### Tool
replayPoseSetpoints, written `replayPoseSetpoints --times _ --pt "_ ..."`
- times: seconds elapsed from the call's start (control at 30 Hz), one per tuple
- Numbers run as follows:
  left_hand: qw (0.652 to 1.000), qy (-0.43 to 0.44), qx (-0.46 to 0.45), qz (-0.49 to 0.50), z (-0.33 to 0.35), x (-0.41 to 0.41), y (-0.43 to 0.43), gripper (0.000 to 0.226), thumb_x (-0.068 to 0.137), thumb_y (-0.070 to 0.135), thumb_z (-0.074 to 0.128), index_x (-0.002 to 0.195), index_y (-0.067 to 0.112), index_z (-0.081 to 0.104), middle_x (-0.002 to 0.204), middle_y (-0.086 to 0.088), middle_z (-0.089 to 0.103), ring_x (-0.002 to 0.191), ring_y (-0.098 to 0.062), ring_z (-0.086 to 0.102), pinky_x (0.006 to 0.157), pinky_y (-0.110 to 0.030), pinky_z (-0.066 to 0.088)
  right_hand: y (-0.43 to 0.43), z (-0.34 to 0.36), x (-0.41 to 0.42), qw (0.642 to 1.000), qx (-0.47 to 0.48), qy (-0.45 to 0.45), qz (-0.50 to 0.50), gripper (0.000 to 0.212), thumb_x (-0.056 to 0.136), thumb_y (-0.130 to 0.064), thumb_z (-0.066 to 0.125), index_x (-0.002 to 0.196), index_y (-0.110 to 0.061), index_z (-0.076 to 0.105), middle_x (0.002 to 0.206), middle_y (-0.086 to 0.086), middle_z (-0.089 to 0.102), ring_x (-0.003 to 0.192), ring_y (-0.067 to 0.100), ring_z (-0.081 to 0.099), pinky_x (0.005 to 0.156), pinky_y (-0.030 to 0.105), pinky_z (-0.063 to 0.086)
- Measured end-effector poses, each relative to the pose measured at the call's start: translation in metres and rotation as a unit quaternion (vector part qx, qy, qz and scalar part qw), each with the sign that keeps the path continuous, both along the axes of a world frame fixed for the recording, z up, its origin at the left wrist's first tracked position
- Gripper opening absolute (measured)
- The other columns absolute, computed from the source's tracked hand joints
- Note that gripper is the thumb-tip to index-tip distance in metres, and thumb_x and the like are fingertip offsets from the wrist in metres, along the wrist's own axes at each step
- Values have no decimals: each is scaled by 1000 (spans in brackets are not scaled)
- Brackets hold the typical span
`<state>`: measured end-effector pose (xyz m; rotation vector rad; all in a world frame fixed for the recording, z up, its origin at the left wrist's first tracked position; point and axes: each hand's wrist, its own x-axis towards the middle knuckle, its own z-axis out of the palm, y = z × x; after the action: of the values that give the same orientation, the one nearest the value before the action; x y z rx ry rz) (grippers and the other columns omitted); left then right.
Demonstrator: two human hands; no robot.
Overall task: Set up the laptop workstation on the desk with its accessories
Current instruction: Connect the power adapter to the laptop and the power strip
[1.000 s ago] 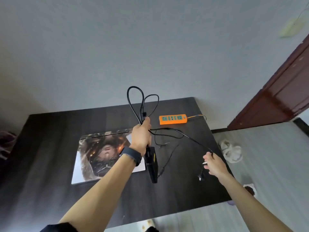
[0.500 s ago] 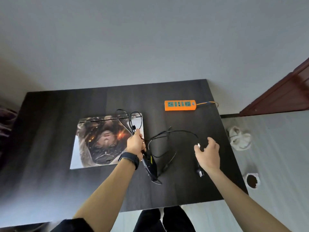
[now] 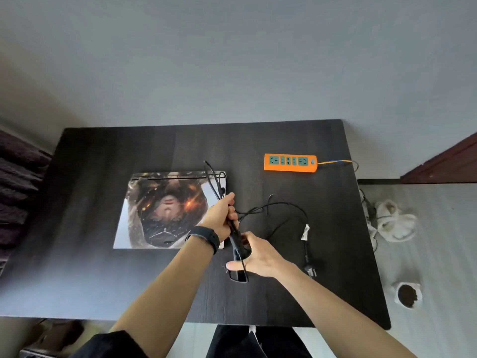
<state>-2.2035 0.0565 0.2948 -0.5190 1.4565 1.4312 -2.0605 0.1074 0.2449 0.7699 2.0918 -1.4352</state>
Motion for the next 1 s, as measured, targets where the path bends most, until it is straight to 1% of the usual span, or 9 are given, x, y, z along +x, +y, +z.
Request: replayPoseSetpoints --times 0.13,0.2,0.3,0.37,0.4,0.5,0.7,0.8,1.0 --pt "984 81 2 -156 27 -14 -6 23 93 34 67 91 12 59 72 -4 68 58 -16 65 47 -21 43 18 14 3 996 82 27 1 45 73 -45 73 104 -23 49 96 -4 66 88 24 65 75 39 52" --pt "955 159 -15 -249 41 -30 -14 24 92 24 69 107 7 61 85 -8 74 57 -16 66 47 -18 45 33 24 6 995 81 48 -43 34 75 -43 67 97 -23 51 87 -4 67 80 22 65 73 42 55" --pt "844 343 -151 -385 50 -67 -36 13 96 22 62 90 11 65 65 2 69 54 -15 56 44 -17 41 61 50 0 980 20 66 -184 15 81 -34 65 94 -28 59 89 3 70 81 28 69 63 41 62" --pt "764 438 -251 -403 51 -94 -52 19 97 28 58 95 15 71 85 -2 73 79 -22 65 70 -25 50 82 65 -16 951 -33 71 -299 7 84 -23 67 90 -21 63 93 11 72 81 30 72 58 38 62" --pt "750 461 -275 -387 52 -106 -59 19 96 29 58 103 18 73 99 -3 74 92 -25 67 82 -28 50 91 72 -26 931 -64 77 -352 7 85 -20 67 90 -15 64 95 13 73 78 30 73 56 38 61" --pt "739 495 -302 -342 58 -139 -75 22 94 32 61 109 22 73 111 -2 72 107 -27 64 91 -32 48 109 87 -62 846 -191 112 -485 15 87 -15 64 99 -6 62 91 15 72 73 35 74 56 33 58" --pt "721 542 -303 -308 62 -206 -93 16 90 31 63 100 25 74 97 2 74 95 -22 67 84 -28 52 122 83 -137 651 -398 187 -619 37 88 -12 69 122 -2 57 123 23 66 105 42 71 77 39 64" --pt "728 540 -254 -338 47 -247 -92 15 88 34 64 98 28 74 94 7 74 93 -15 68 85 -27 53 123 68 -186 638 -393 191 -635 40 93 -9 66 131 1 56 126 25 64 103 48 70 66 35 64" --pt "727 527 -190 -396 -4 -308 -76 22 97 32 54 112 28 70 102 8 72 91 -11 65 85 -28 53 116 14 -265 620 -328 164 -694 43 97 -11 64 136 0 51 137 26 54 110 42 69 79 38 64"
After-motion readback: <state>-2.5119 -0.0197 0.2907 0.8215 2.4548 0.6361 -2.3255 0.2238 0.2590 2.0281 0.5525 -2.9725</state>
